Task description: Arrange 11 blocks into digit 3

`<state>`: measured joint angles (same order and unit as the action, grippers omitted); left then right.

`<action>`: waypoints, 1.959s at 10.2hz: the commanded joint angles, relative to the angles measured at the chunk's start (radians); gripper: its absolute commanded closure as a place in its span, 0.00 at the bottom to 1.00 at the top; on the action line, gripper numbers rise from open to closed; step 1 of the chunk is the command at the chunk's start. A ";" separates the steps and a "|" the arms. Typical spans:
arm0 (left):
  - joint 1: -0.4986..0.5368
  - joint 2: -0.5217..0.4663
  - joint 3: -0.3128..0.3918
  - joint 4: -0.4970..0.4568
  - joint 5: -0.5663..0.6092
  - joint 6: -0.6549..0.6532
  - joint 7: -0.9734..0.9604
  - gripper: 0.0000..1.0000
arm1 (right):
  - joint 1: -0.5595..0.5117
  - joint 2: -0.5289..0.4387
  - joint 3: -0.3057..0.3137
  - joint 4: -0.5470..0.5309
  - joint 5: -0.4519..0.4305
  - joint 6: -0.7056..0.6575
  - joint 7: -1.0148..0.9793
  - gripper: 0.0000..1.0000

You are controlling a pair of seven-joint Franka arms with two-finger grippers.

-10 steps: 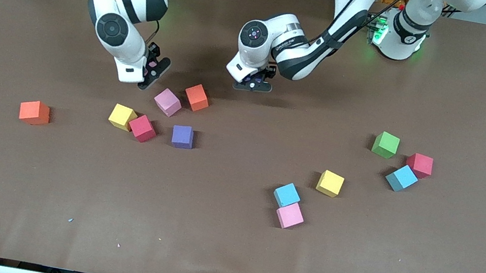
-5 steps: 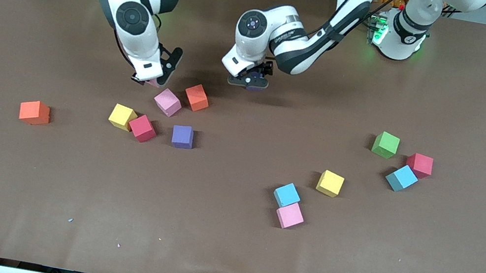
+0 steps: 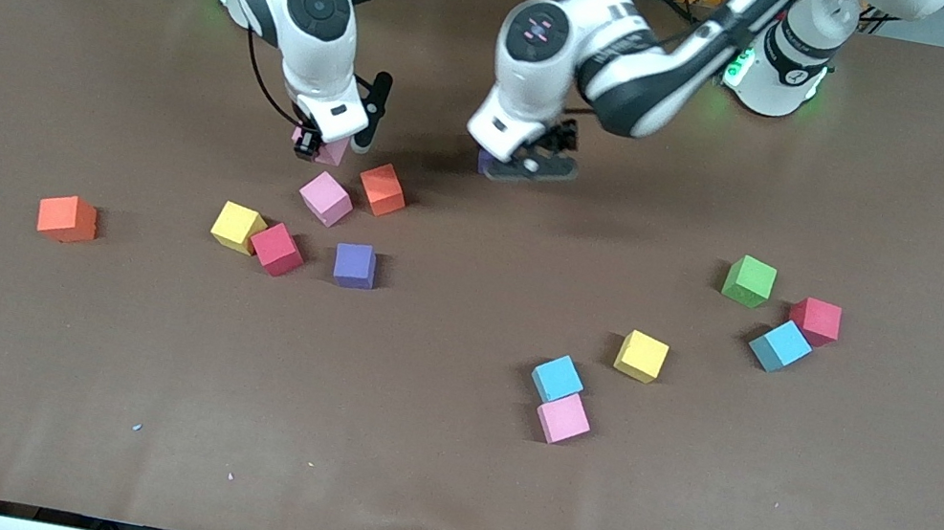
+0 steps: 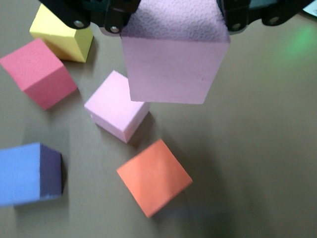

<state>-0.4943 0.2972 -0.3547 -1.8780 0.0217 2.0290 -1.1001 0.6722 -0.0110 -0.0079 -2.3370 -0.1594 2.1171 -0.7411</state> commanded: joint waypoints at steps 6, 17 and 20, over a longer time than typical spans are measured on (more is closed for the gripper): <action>0.427 -0.023 -0.012 -0.081 0.176 -0.017 0.678 0.00 | 0.316 0.322 -0.003 0.404 -0.038 -0.226 0.213 0.81; 0.471 0.264 -0.012 0.117 0.297 0.108 0.918 0.00 | 0.412 0.508 -0.003 0.458 -0.038 -0.068 0.206 0.81; 0.464 0.309 -0.013 0.166 0.297 0.108 0.924 0.00 | 0.435 0.554 -0.003 0.490 -0.038 -0.068 0.203 0.81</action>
<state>-0.0274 0.5696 -0.3617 -1.7582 0.2940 2.1416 -0.1890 1.0808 0.5032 -0.0053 -1.8879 -0.1779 2.0608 -0.5400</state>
